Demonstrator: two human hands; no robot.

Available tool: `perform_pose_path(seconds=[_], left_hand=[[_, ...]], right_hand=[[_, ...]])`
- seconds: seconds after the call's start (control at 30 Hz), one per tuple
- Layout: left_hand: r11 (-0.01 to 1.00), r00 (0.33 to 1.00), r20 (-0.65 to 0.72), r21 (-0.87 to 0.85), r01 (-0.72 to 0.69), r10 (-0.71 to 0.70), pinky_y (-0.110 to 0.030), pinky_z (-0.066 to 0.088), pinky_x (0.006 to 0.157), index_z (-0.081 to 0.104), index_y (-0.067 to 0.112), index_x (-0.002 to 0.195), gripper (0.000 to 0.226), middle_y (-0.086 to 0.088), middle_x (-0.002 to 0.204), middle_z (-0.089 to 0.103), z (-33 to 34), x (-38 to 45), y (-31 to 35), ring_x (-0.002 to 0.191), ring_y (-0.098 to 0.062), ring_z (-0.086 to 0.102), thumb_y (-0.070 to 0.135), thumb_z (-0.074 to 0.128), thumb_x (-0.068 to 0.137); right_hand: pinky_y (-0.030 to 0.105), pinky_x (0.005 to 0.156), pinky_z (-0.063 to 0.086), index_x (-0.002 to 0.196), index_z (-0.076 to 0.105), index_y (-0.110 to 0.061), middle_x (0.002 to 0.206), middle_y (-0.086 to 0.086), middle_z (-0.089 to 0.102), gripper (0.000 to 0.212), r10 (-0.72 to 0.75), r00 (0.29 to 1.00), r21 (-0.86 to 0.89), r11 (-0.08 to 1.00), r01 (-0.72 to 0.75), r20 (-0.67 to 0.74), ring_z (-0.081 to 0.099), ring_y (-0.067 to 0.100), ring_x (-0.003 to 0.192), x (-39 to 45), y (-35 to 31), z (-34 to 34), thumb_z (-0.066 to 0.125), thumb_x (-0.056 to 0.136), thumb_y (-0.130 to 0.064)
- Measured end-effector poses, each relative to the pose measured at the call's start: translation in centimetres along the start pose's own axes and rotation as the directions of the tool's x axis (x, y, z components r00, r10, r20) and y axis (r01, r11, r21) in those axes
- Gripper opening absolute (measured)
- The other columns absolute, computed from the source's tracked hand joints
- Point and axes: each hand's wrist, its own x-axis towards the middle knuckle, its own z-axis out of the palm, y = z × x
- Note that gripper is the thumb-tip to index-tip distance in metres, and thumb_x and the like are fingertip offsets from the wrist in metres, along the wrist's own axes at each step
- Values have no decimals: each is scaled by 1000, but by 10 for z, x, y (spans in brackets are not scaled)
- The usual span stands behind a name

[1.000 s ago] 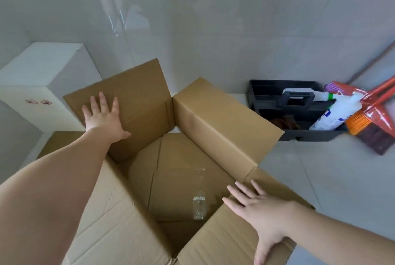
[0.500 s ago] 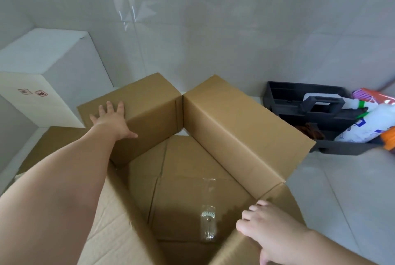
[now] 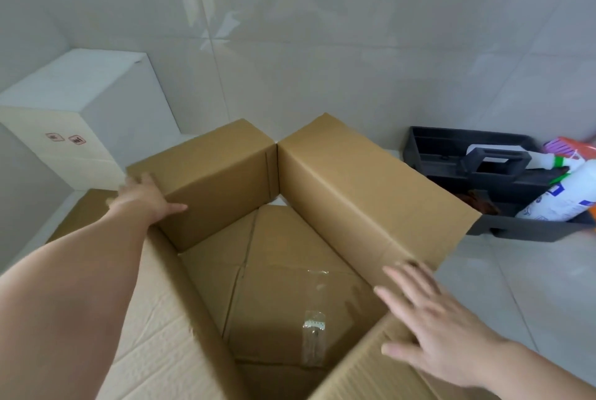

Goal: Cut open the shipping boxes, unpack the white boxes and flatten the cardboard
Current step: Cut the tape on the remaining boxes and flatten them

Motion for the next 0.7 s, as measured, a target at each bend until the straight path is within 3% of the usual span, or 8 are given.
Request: perform_pose_path(seconds=[0.07, 0.13, 0.2, 0.23, 0.3, 0.4, 0.5, 0.7], left_hand=[[989, 997, 21, -130, 74, -72, -50, 49, 88, 5, 22, 150, 119, -20, 131, 46, 2, -13, -13, 102, -39, 55, 58, 78, 64], [987, 998, 6, -149, 55, -55, -47, 52, 84, 2, 21, 150, 115, -19, 118, 57, 0, -24, -16, 97, -37, 59, 54, 77, 69], [993, 998, -44, -111, 45, -50, -46, 53, 82, 1, 18, 150, 113, -18, 115, 60, -4, -33, -12, 96, -35, 60, 55, 73, 72], [991, 995, -68, -111, 69, -77, -45, 54, 79, -1, 15, 150, 114, -19, 114, 60, -6, -38, -11, 93, -35, 61, 56, 73, 73], [976, 982, -81, -151, 155, -169, -41, 56, 71, 5, 3, 149, 117, -20, 109, 62, -9, -47, -9, 85, -34, 64, 57, 73, 71], [965, 985, -39, -212, 156, -168, -38, 57, 65, 63, -4, 99, 72, -15, 73, 67, -15, -62, -2, 62, -29, 65, 60, 75, 68], [922, 984, -73, -366, 127, -165, -31, 54, 51, 59, 3, 69, 57, -12, 58, 63, -24, -79, 15, 46, -26, 62, 57, 76, 69], [816, 980, -172, -578, -16, -102, -34, 53, 59, 54, 9, 79, 35, -10, 80, 63, -73, -102, 37, 62, -27, 60, 38, 74, 79]], right_hand=[[40, 116, 20, 149, 22, -22, 155, 5, 11, 90, 407, 911, 158, 898, -412, 60, 12, 29, 143, 1, 2, -1, 18, 82, -81], [39, 106, 34, 147, 18, -5, 148, 15, 20, 99, 710, 687, 311, 625, -716, 156, 27, 31, 135, 9, 3, 3, 37, 80, -76], [36, 79, 48, 140, 26, 0, 123, 13, 50, 92, 786, 501, 465, 314, -828, 362, 53, 28, 110, 16, 7, -2, 54, 81, -65], [32, 65, 45, 126, 43, 0, 97, 7, 59, 73, 752, 495, 510, 247, -824, 436, 61, 25, 89, 18, 11, -3, 58, 82, -57], [29, 54, 32, 76, 51, -9, 62, 1, 45, 30, 673, 569, 599, 228, -768, 473, 53, 22, 58, 21, 16, -1, 62, 79, -37], [29, 55, 21, 65, 31, -16, 58, -1, 27, 34, 579, 706, 716, 277, -641, 408, 32, 16, 51, 29, 9, -12, 63, 74, -18], [25, 49, 23, 60, 26, -22, 55, -8, 28, 40, 535, 799, 715, 442, -541, 273, 32, 14, 47, 42, -4, -36, 61, 79, -25], [27, 49, 21, 59, 28, -18, 54, -6, 27, 39, 457, 888, 677, 640, -363, 43, 29, 13, 47, 62, -7, -107, 60, 79, -28]])
